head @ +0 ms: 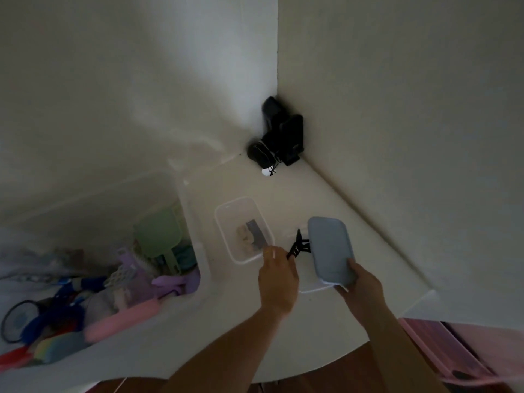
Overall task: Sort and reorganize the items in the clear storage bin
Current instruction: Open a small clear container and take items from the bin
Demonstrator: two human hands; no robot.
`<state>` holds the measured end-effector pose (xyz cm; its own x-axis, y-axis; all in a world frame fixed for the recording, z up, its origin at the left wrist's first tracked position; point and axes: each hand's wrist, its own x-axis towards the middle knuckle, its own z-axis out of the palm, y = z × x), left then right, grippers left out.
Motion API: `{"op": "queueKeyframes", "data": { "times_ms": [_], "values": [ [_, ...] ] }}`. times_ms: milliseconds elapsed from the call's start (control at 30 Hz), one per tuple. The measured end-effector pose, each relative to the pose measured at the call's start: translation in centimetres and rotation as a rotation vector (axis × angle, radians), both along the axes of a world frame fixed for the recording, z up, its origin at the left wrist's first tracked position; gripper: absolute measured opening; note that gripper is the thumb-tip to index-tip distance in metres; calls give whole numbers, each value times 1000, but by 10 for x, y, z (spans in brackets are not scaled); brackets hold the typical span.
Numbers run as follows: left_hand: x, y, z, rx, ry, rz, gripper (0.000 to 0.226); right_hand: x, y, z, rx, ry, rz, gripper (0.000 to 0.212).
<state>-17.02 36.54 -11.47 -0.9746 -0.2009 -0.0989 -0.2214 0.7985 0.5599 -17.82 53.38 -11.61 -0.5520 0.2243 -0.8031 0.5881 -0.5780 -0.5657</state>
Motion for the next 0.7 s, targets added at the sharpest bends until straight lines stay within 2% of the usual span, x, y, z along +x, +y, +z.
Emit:
{"op": "queueKeyframes", "data": {
  "times_ms": [100,200,333,433,500,567,633,700],
  "values": [
    [9,-2,2,227,-49,187,12,-3,1,0,83,3,-9,25],
    [17,-2,-13,522,-60,276,12,-4,-8,2,237,43,124,10],
    [18,3,-21,857,-128,329,17,-2,-14,-5,610,128,409,20],
    [7,11,-20,950,-187,352,15,-6,-12,-2,793,185,485,28],
    [-1,15,-22,963,-221,315,16,-13,-6,1,830,200,482,43],
    [-6,16,-21,949,-239,295,15,-20,3,1,878,191,543,47],
    [-6,14,-12,904,-187,294,11,-25,7,5,964,152,595,43],
    [-2,5,5,887,-62,340,13,-28,1,14,1120,196,542,41]
  ]
}}
